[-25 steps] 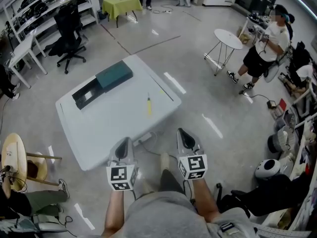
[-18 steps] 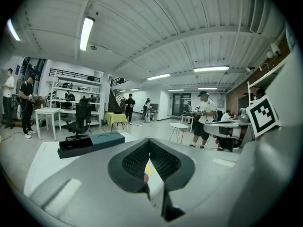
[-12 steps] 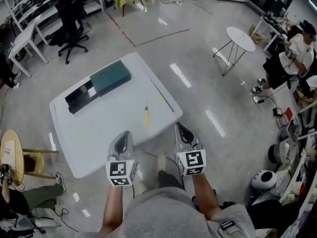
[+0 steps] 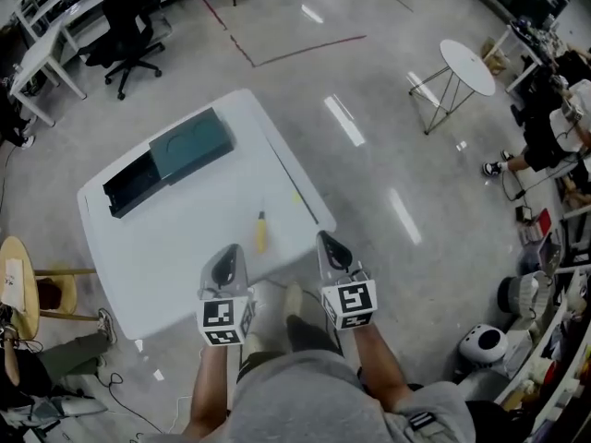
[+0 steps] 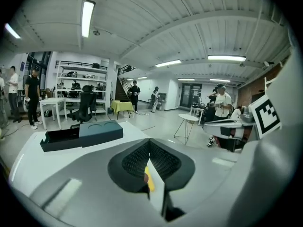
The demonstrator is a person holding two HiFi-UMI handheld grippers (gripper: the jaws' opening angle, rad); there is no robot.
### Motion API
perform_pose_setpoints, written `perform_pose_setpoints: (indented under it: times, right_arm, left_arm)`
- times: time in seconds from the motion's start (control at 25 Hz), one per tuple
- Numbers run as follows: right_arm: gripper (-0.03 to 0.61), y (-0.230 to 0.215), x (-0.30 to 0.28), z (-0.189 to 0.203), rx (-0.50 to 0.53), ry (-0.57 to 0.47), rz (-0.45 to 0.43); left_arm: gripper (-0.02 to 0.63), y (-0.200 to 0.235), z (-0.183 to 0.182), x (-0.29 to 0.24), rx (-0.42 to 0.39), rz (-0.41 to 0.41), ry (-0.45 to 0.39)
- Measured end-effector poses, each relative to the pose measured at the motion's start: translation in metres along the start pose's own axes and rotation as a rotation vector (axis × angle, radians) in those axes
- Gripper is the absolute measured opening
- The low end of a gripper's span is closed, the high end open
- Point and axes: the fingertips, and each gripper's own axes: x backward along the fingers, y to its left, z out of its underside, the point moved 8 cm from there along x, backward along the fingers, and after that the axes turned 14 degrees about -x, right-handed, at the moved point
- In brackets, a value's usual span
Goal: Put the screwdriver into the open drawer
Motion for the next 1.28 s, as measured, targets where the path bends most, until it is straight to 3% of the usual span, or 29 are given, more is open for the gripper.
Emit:
perform_pose_setpoints:
  times: [0.72, 1.28]
  right_arm:
    - [0.003, -0.04, -0.087, 0.054, -0.041, 0.205, -0.063]
    - [0.003, -0.061, -0.122, 0.066, -0.058, 0.243, -0.051]
  left_arm:
    - [0.012, 0.0, 0.072, -0.087, 0.024, 0.038, 0.24]
    - [0.028, 0.0, 0.093, -0.139, 0.052, 0.125, 0.428]
